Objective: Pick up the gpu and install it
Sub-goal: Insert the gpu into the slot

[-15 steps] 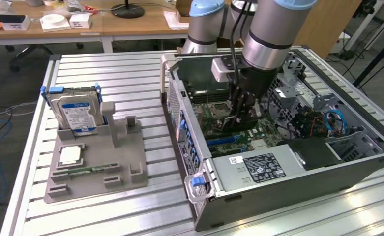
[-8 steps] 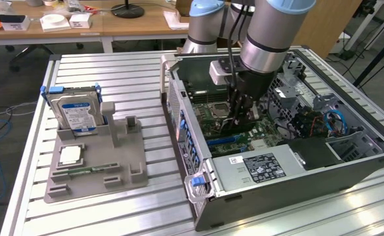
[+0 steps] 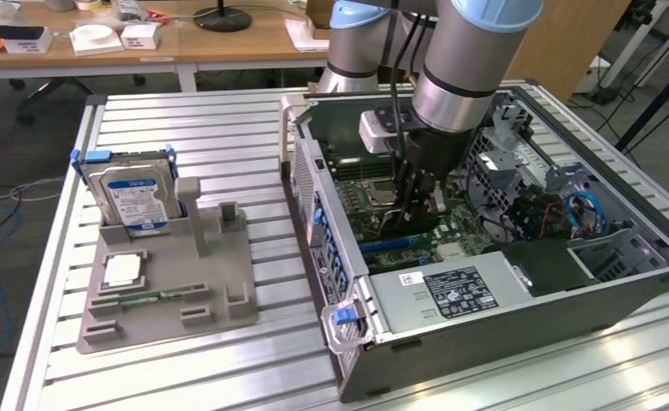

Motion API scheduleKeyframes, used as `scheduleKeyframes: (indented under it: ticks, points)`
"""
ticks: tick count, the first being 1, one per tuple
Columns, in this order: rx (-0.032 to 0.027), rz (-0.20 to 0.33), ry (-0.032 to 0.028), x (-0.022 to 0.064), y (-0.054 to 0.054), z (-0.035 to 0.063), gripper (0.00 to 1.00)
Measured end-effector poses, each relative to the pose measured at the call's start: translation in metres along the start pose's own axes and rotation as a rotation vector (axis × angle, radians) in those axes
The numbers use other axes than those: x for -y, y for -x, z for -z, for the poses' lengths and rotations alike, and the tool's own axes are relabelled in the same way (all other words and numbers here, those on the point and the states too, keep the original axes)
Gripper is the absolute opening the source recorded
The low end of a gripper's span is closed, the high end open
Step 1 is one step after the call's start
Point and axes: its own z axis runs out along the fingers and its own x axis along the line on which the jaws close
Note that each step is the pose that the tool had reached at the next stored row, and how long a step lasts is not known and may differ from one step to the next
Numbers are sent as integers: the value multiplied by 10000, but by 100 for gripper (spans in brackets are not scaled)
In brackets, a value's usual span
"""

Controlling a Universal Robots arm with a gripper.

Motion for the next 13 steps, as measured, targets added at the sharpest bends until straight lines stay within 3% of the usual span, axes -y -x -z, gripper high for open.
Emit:
scheduleKeyframes:
  ticks: [13]
  points:
    - [2, -1, 0, -1, 0, -25, 26]
